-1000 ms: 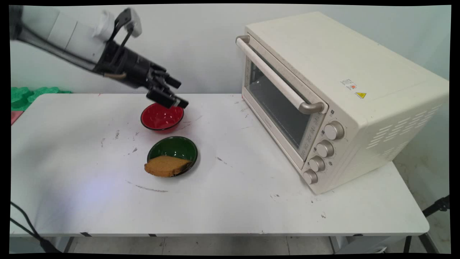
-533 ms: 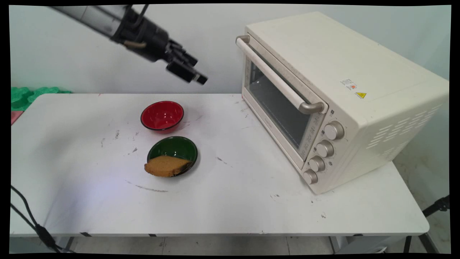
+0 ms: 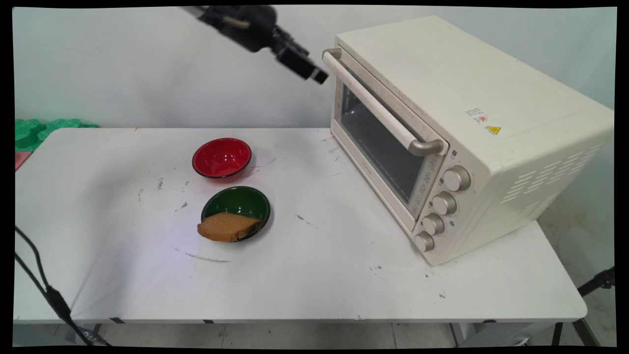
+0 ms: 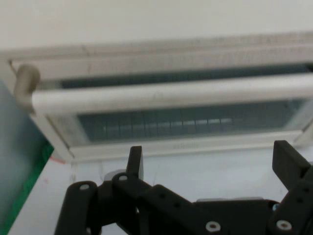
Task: Open the oven
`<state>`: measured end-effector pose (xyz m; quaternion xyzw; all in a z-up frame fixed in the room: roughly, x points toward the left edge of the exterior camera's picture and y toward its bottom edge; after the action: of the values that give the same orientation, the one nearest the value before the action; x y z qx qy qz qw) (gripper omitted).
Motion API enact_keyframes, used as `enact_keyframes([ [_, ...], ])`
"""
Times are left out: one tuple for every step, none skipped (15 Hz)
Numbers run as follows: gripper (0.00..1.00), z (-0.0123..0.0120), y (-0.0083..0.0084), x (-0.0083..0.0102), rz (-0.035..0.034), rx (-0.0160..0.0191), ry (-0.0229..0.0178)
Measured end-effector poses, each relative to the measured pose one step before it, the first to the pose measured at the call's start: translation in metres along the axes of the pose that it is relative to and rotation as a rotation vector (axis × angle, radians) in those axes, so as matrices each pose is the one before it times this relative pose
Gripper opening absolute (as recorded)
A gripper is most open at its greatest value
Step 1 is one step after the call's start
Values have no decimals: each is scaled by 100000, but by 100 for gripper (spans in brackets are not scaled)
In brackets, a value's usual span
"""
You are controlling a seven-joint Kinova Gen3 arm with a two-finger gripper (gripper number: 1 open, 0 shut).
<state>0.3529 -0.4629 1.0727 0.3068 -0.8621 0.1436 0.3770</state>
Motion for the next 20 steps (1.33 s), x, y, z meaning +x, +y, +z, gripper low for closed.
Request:
enact_keyframes([
  [100,365,76,582,67,123,158],
  [100,596,108,864,116,286,69],
  [100,386,78,536,64,164,-2],
  [100,588,126,761,-68,245,-143],
  [100,659,144,805,-145,197,-224],
  [100,643,165,730,-86,82,-286],
  [100,530,131,525,-66,6,-350],
  [100,607,133,545,30,61,-457],
  [0,538,137,426,254,50,-490],
  [0,452,93,306,163,88,-528],
  [0,496,98,301,151,77,-654],
  [0,465,90,256,157,90,-667],
  [0,375,81,164,176,20,-642],
  [0,445,86,179,202,-3,-782],
  [0,419,71,129,105,5,-817],
  [0,358,36,77,77,48,-760],
  [0,430,45,114,69,-32,-788],
  [0,415,42,123,61,-66,-668],
  [0,335,36,99,80,-89,-552],
  [0,372,36,120,72,-119,-580],
])
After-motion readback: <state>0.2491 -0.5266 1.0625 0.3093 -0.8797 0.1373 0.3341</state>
